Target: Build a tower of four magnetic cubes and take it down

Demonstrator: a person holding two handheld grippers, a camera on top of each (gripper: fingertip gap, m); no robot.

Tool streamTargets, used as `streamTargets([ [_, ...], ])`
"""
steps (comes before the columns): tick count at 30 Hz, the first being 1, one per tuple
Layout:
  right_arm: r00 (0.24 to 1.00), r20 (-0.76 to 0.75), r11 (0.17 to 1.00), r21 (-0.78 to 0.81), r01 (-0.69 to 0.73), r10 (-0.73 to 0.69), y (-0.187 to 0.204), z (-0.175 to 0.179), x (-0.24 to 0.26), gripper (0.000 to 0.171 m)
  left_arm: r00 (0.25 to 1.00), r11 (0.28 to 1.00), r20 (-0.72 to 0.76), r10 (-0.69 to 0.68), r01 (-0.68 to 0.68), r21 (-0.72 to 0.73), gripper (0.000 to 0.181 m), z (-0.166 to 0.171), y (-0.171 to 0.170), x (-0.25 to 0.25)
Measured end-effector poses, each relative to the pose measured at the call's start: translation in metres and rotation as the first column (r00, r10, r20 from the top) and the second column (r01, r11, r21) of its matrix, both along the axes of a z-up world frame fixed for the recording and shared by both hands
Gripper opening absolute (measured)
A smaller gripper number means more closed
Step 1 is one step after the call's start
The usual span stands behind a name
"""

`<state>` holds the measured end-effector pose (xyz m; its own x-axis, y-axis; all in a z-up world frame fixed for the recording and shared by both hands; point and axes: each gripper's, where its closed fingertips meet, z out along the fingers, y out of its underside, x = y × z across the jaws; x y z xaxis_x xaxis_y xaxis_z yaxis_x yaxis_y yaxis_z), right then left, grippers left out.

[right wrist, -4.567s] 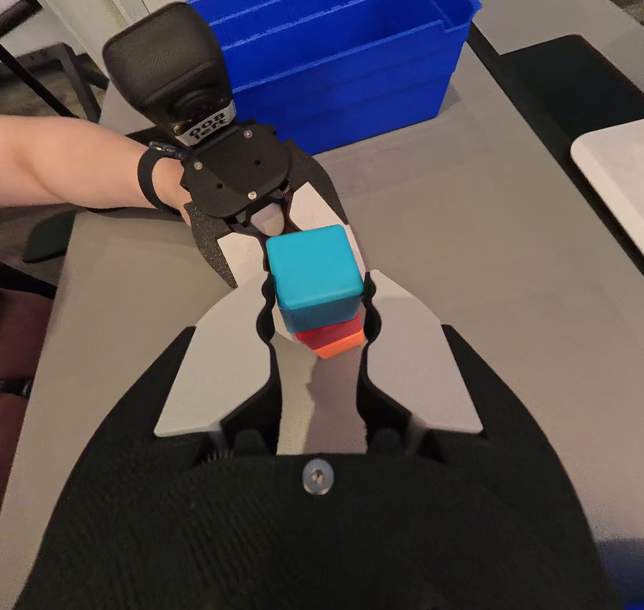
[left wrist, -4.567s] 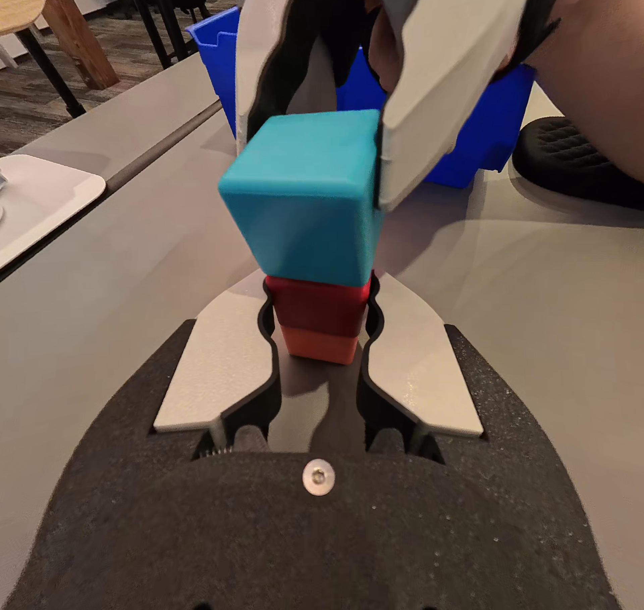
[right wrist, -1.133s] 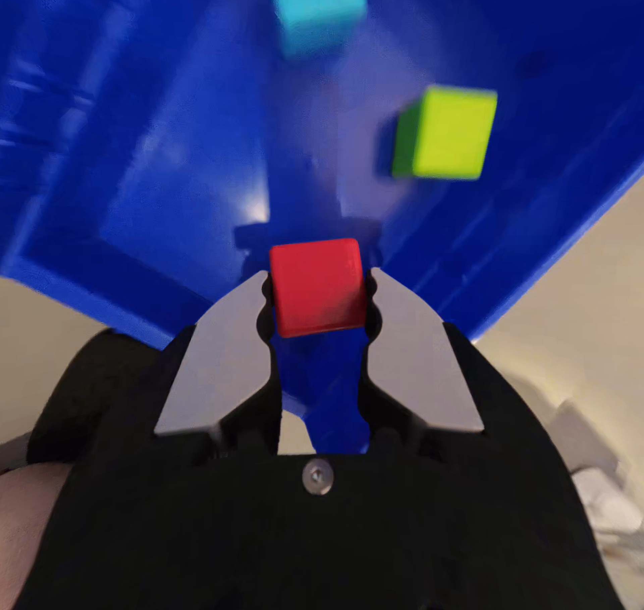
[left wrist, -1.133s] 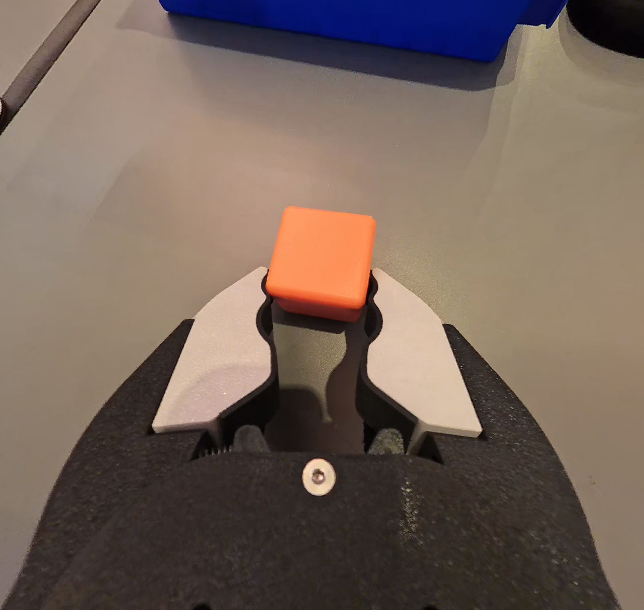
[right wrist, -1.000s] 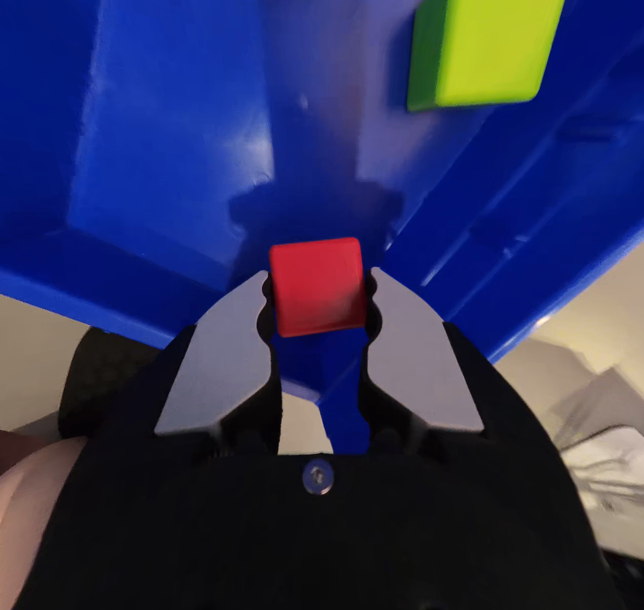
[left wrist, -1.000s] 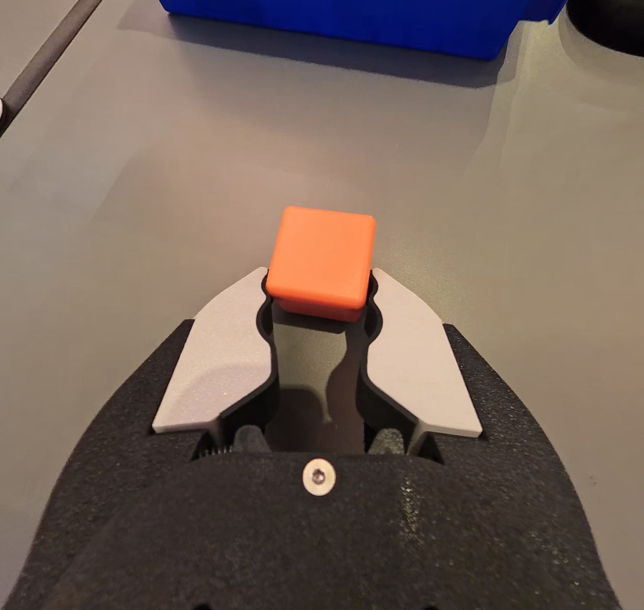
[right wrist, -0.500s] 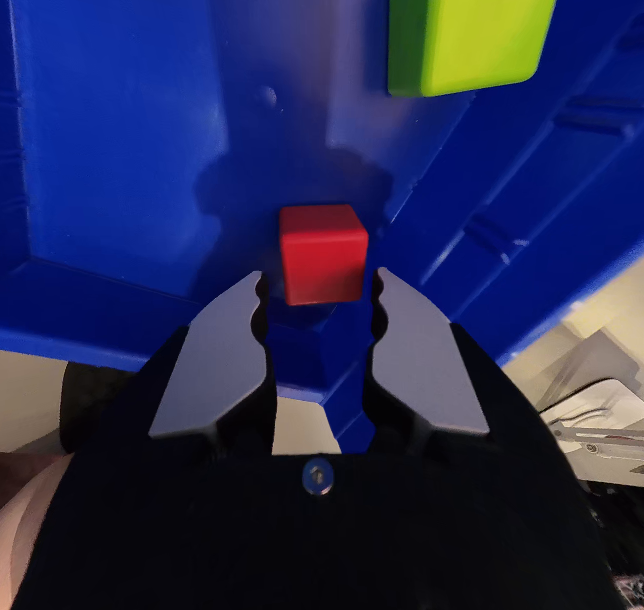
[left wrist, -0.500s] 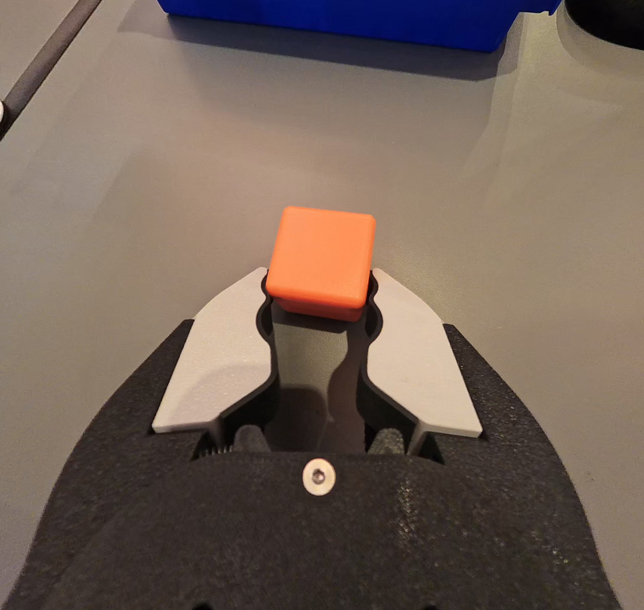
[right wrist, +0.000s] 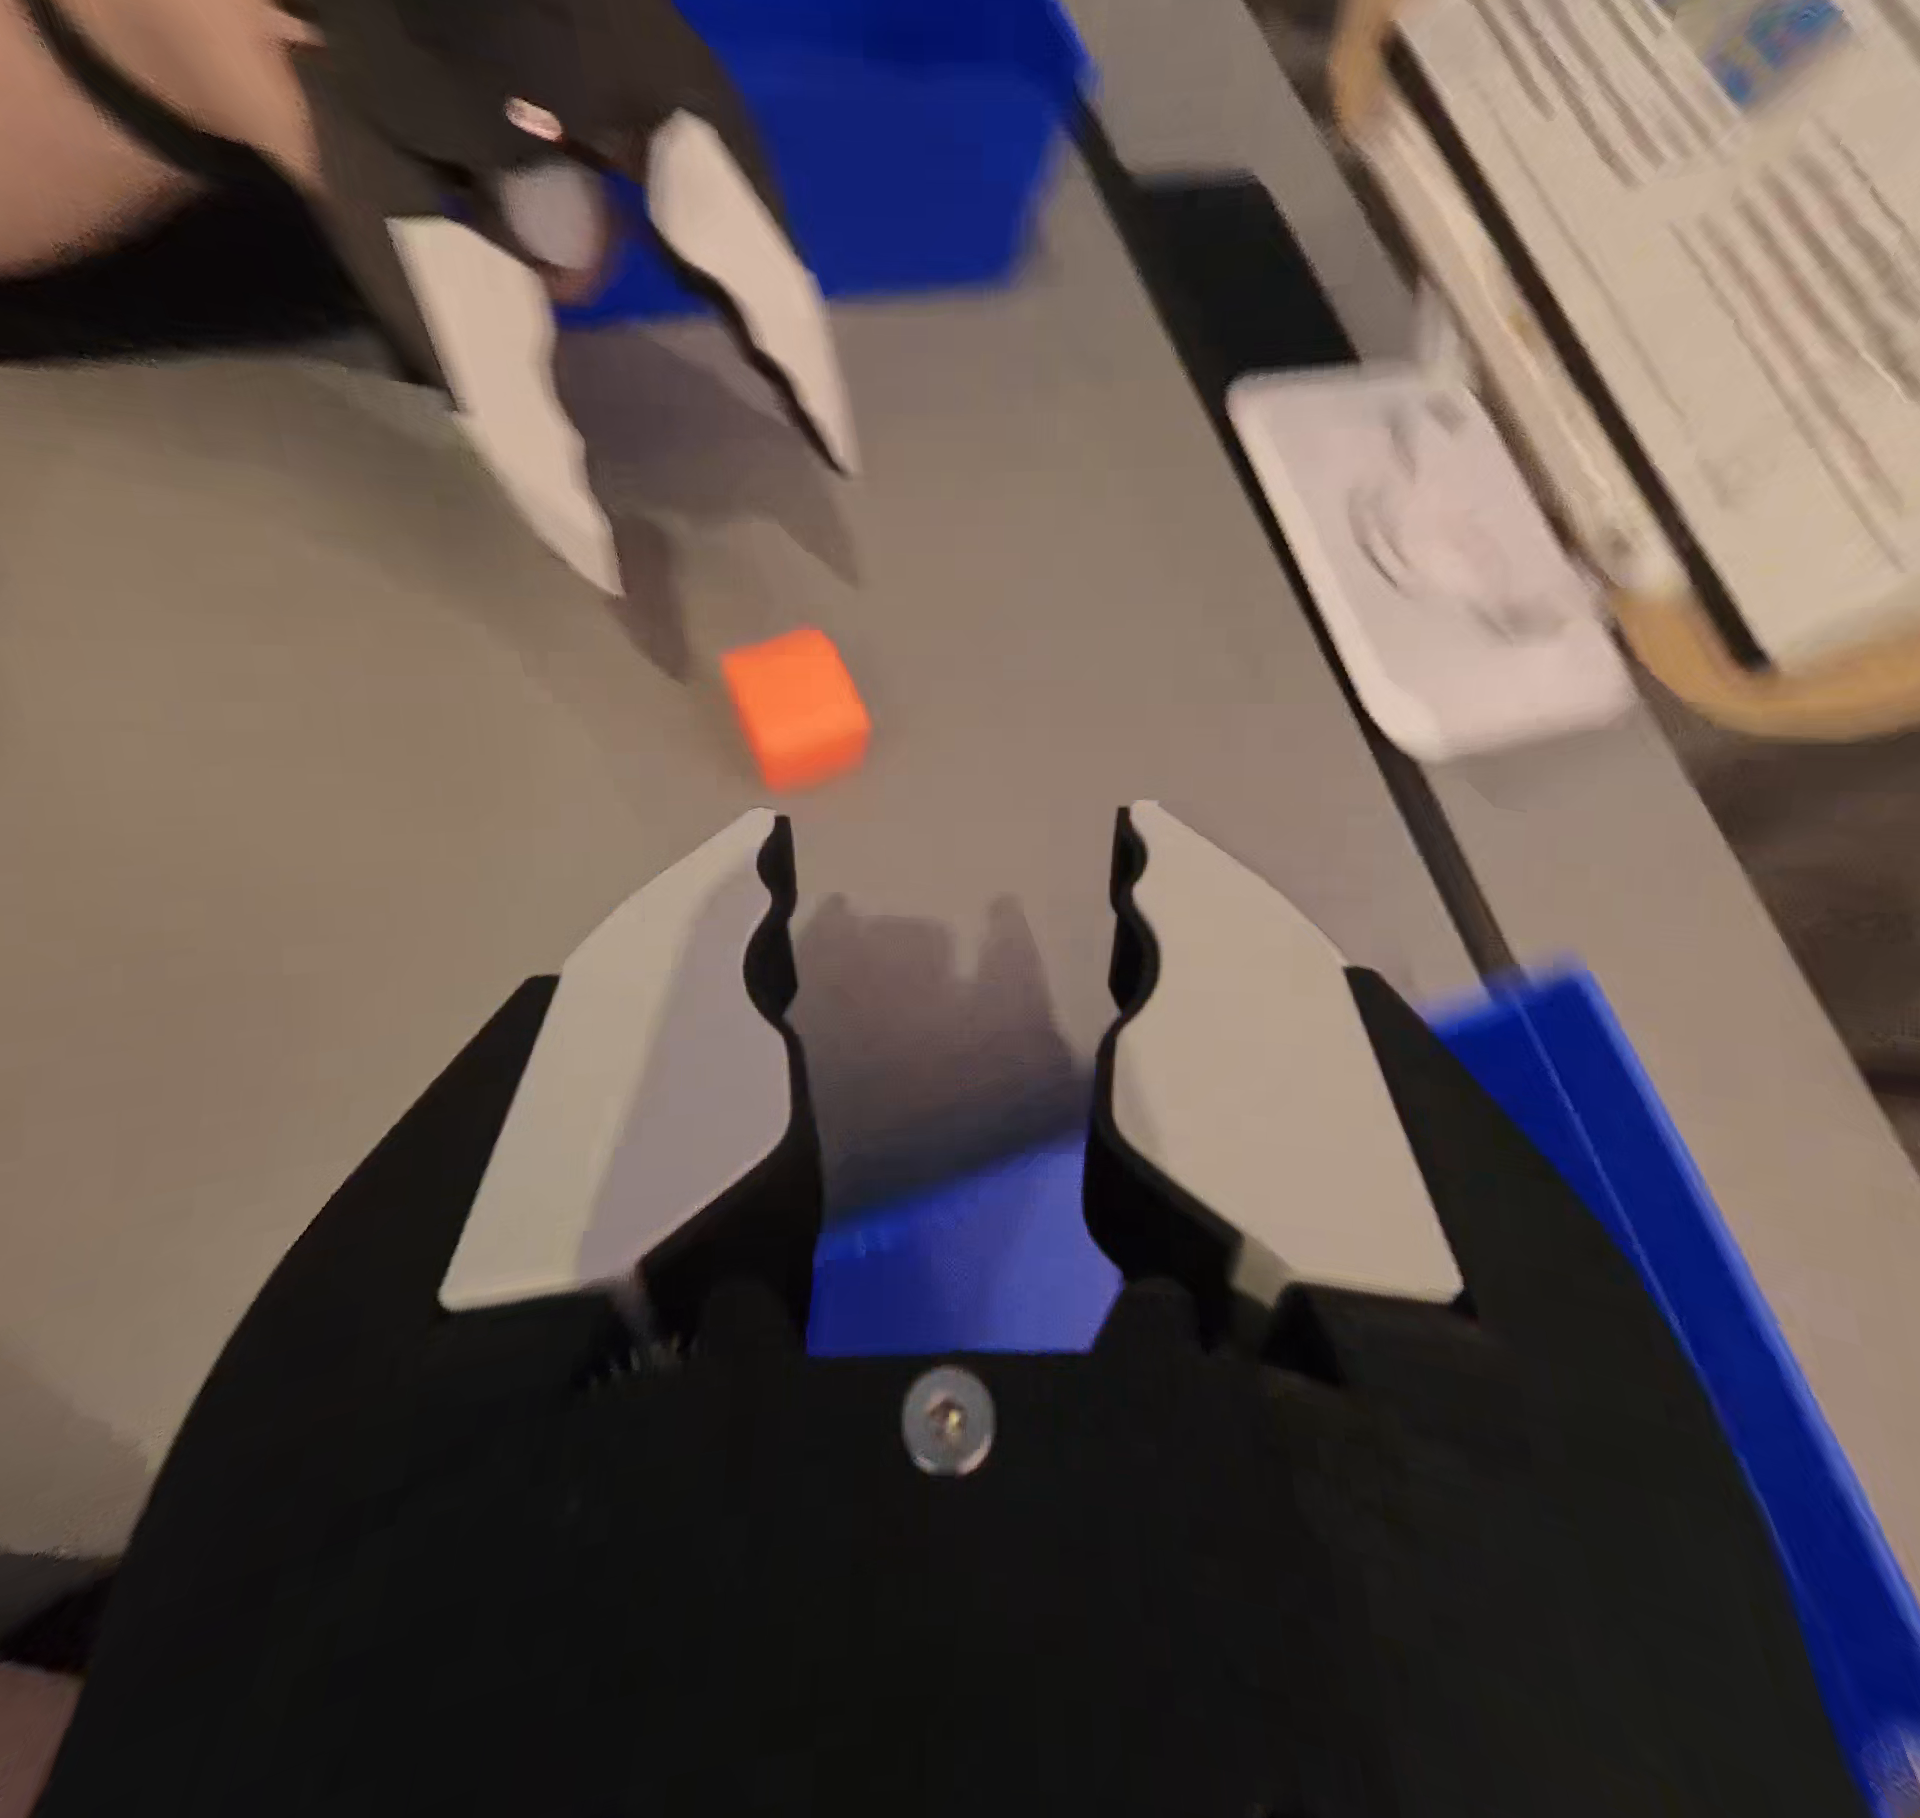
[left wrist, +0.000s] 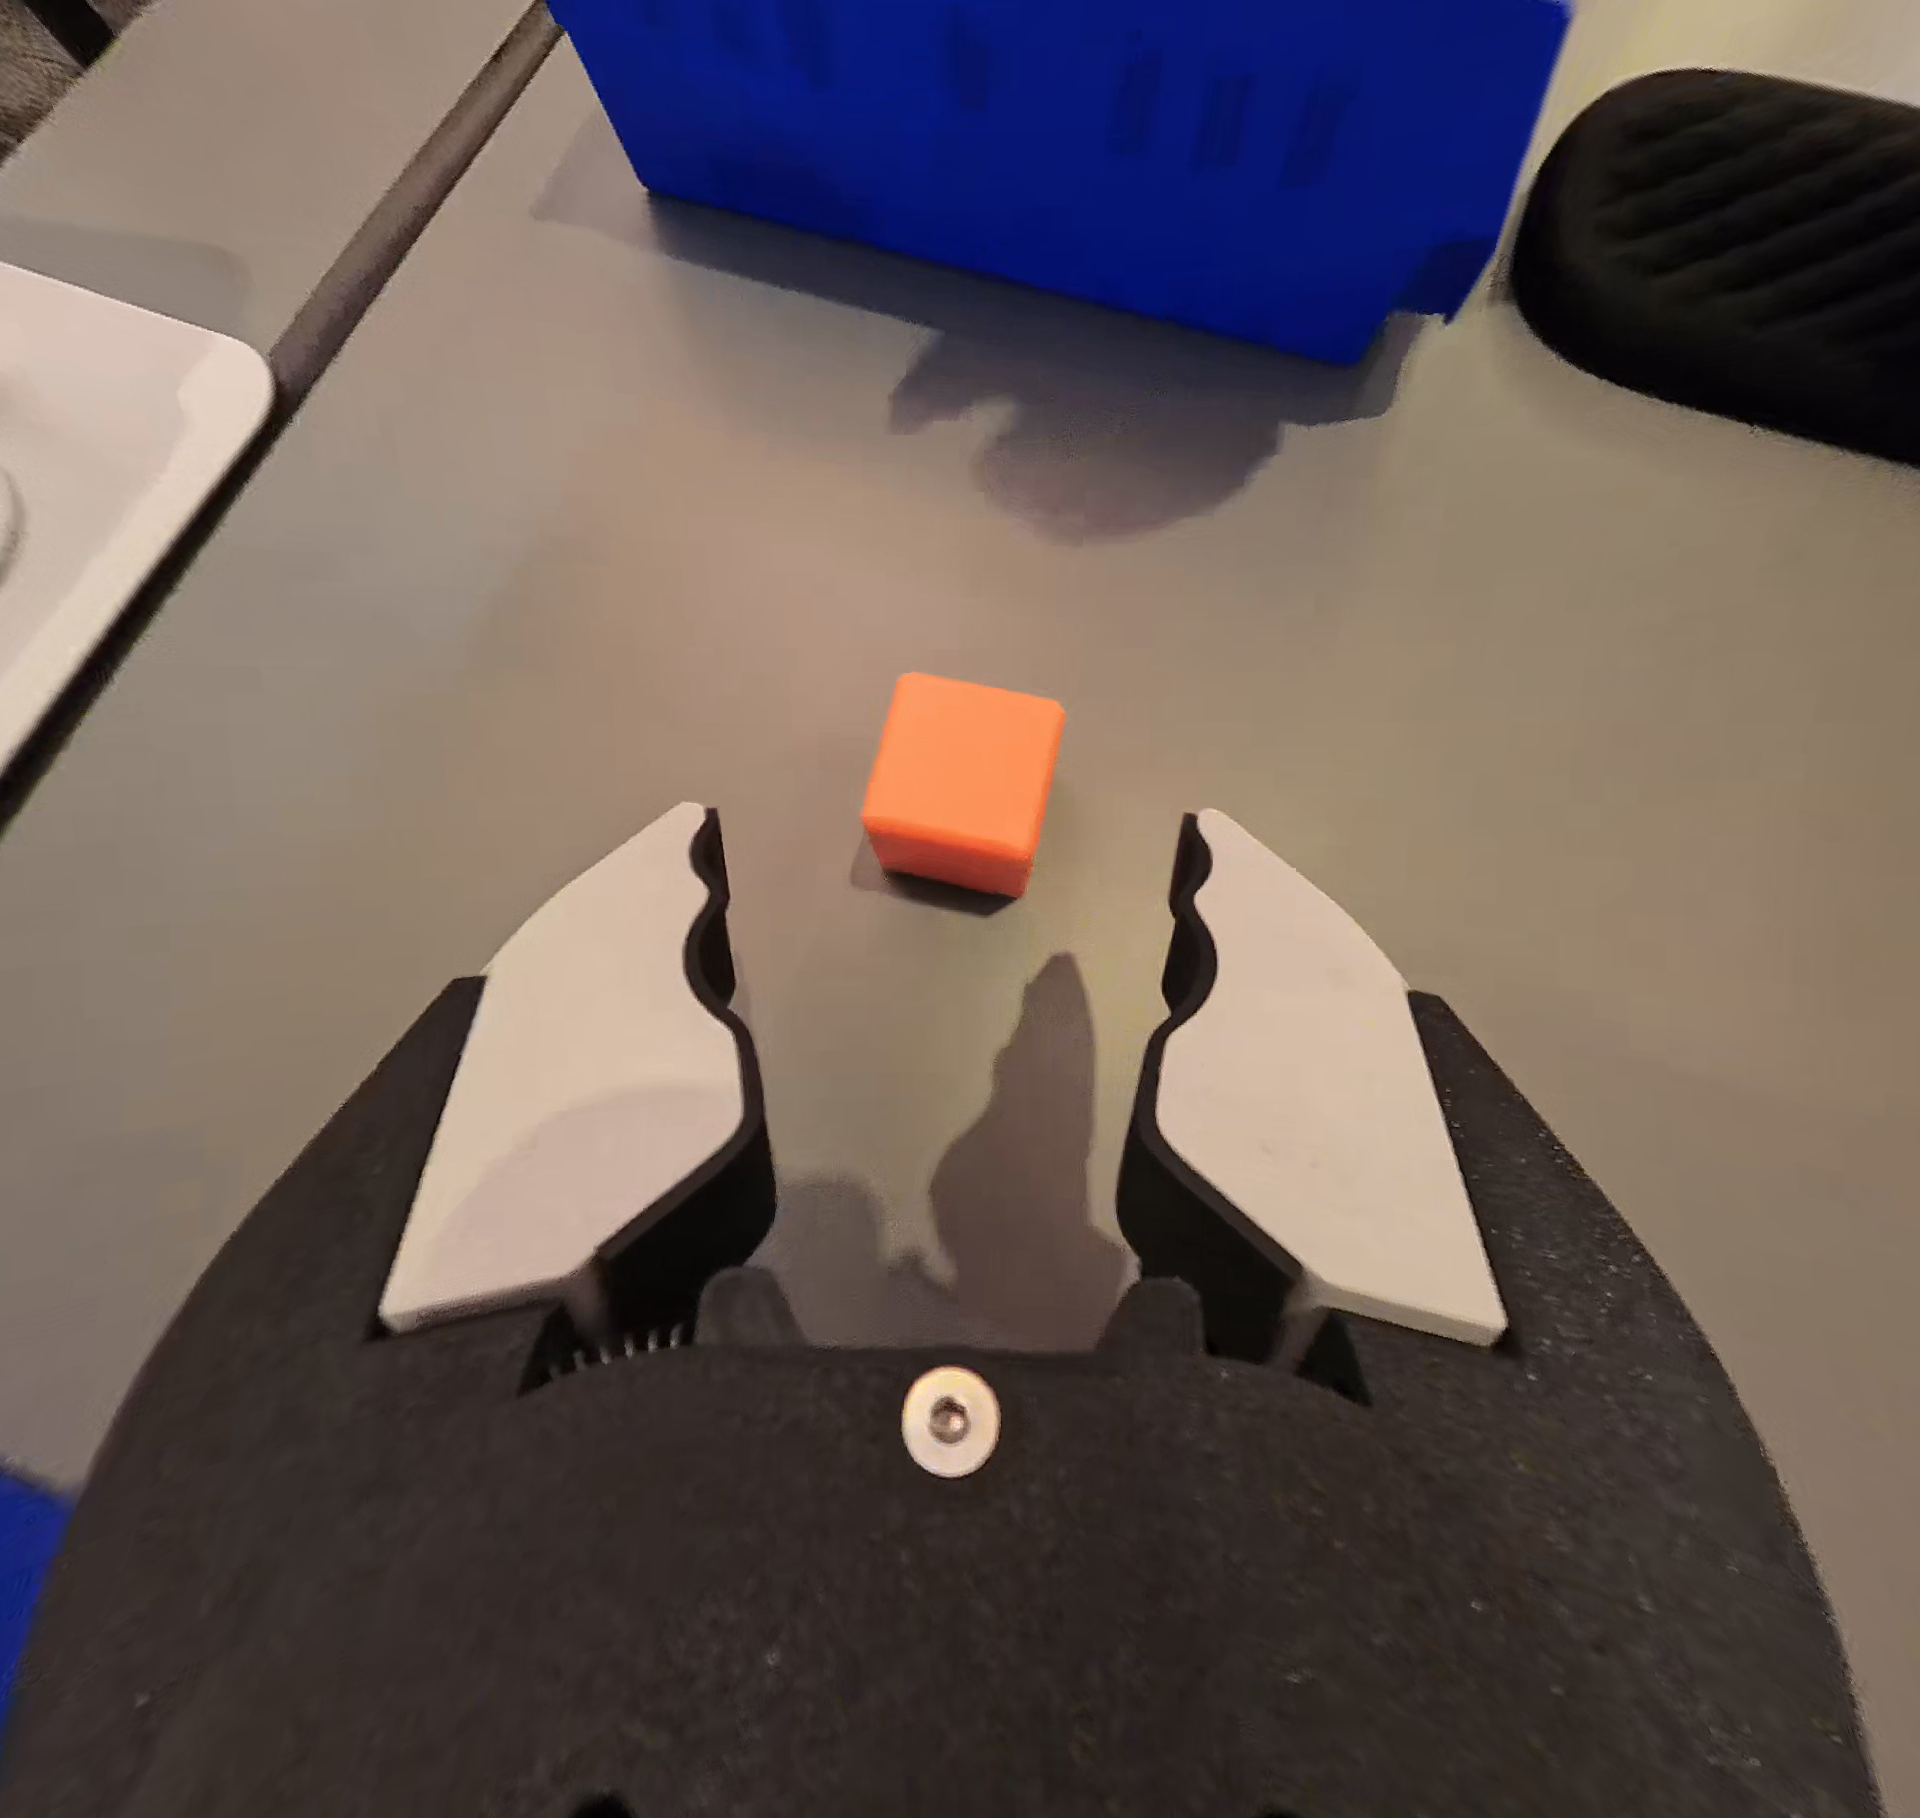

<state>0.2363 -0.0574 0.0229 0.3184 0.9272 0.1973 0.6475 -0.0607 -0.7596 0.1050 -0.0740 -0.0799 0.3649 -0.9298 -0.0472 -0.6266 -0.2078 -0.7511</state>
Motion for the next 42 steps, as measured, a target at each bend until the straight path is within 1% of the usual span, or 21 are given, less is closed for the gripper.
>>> streamTargets([
  [2,0.981,-0.083,0.984,-0.016,-0.175,0.173,-0.012,-0.005,-0.044,0.061,0.999,0.999,-0.04,-0.009,0.01,0.036,0.082,0.015,-0.003,-0.014],
  [4,0.96,-0.092,0.962,-0.039,-0.269,0.265,-0.017,-0.024,-0.078,0.061,0.997,0.998,-0.078,-0.016,0.021,0.063,0.082,0.03,-0.007,-0.029],
  [6,0.954,0.009,0.951,-0.091,-0.296,0.298,-0.018,-0.06,-0.099,0.065,0.996,0.996,-0.089,-0.026,0.033,0.085,0.08,0.045,-0.012,-0.042],
  [9,0.938,0.171,0.951,-0.112,-0.287,0.303,-0.012,-0.109,-0.114,0.066,0.997,0.99,-0.075,-0.021,0.031,0.139,0.079,0.07,-0.016,-0.063],
  [10,0.933,0.201,0.953,-0.124,-0.278,0.298,-0.011,-0.12,-0.117,0.066,0.998,0.988,-0.067,-0.018,0.028,0.152,0.078,0.077,-0.017,-0.07],
  [12,0.929,0.214,0.949,-0.156,-0.273,0.302,-0.011,-0.133,-0.122,0.065,0.999,0.985,-0.047,-0.011,0.019,0.171,0.077,0.09,-0.02,-0.085],
  [13,0.928,0.216,0.947,-0.175,-0.27,0.305,-0.012,-0.138,-0.123,0.064,0.999,0.983,-0.036,-0.002,0.008,0.183,0.076,0.096,-0.02,-0.093],
  [16,0.915,0.279,0.952,-0.18,-0.248,0.292,-0.009,-0.151,-0.119,0.046,0.999,0.976,0.008,0.041,-0.041,0.214,0.074,0.112,-0.018,-0.113],
  [19,0.91,0.295,0.952,-0.184,-0.246,0.292,-0.009,-0.154,-0.117,0.047,0.997,0.975,0.073,0.036,-0.051,0.216,0.071,0.123,-0.019,-0.12],
  [23,0.908,0.298,0.95,-0.197,-0.242,0.293,-0.009,-0.154,-0.115,0.047,0.995,0.973,0.089,0.044,-0.063,0.221,0.071,0.125,-0.017,-0.123],
  [25,0.912,0.289,0.952,-0.177,-0.249,0.292,-0.011,-0.141,-0.115,0.047,0.995,0.974,0.087,0.04,-0.058,0.218,0.071,0.124,-0.016,-0.121],
  [26,0.921,0.271,0.958,-0.142,-0.251,0.281,-0.01,-0.125,-0.112,0.047,0.996,0.975,0.083,0.038,-0.055,0.217,0.071,0.123,-0.016,-0.12],
  [28,0.95,0.195,0.97,-0.07,-0.234,0.243,-0.011,-0.076,-0.097,0.046,0.997,0.974,0.072,0.034,-0.049,0.219,0.071,0.121,-0.016,-0.118],
  [30,0.98,0.12,0.986,0.026,-0.165,0.161,-0.009,-0.026,-0.063,0.046,0.997,0.975,0.068,0.024,-0.039,0.22,0.071,0.12,-0.017,-0.116],
  [32,0.996,0.06,0.993,0.099,-0.07,0.064,-0.008,0.006,-0.015,0.046,0.997,0.975,0.076,0.011,-0.028,0.22,0.071,0.122,-0.019,-0.112],
  [33,0.999,0.048,0.995,0.097,-0.009,0.004,-0.006,0.011,0.01,0.046,0.997,0.975,0.081,0.005,-0.023,0.22,0.071,0.122,-0.02,-0.11],
  [35,0.98,0.123,0.986,0.068,0.15,-0.157,0.006,-0.001,0.063,0.046,0.997,0.975,0.082,-0.008,-0.011,0.222,0.071,0.122,-0.021,-0.107],
  [36,0.96,0.182,0.977,0.039,0.208,-0.212,0.01,-0.014,0.086,0.046,0.997,0.975,0.079,-0.01,-0.008,0.222,0.071,0.122,-0.021,-0.106],
  [37,0.948,0.225,0.972,-0.007,0.234,-0.227,0.011,-0.03,0.101,0.046,0.997,0.975,0.076,-0.011,-0.006,0.222,0.071,0.121,-0.02,-0.105],
  [40,0.95,0.273,0.961,-0.181,0.208,-0.154,0.013,-0.077,0.113,0.047,0.997,0.977,0.076,-0.014,-0.002,0.215,0.071,0.119,-0.02,-0.103],
  [42,0.95,0.299,0.953,-0.25,0.171,-0.092,0.015,-0.104,0.111,0.047,0.997,0.977,0.073,-0.013,-0.003,0.211,0.071,0.117,-0.02,-0.103],
])
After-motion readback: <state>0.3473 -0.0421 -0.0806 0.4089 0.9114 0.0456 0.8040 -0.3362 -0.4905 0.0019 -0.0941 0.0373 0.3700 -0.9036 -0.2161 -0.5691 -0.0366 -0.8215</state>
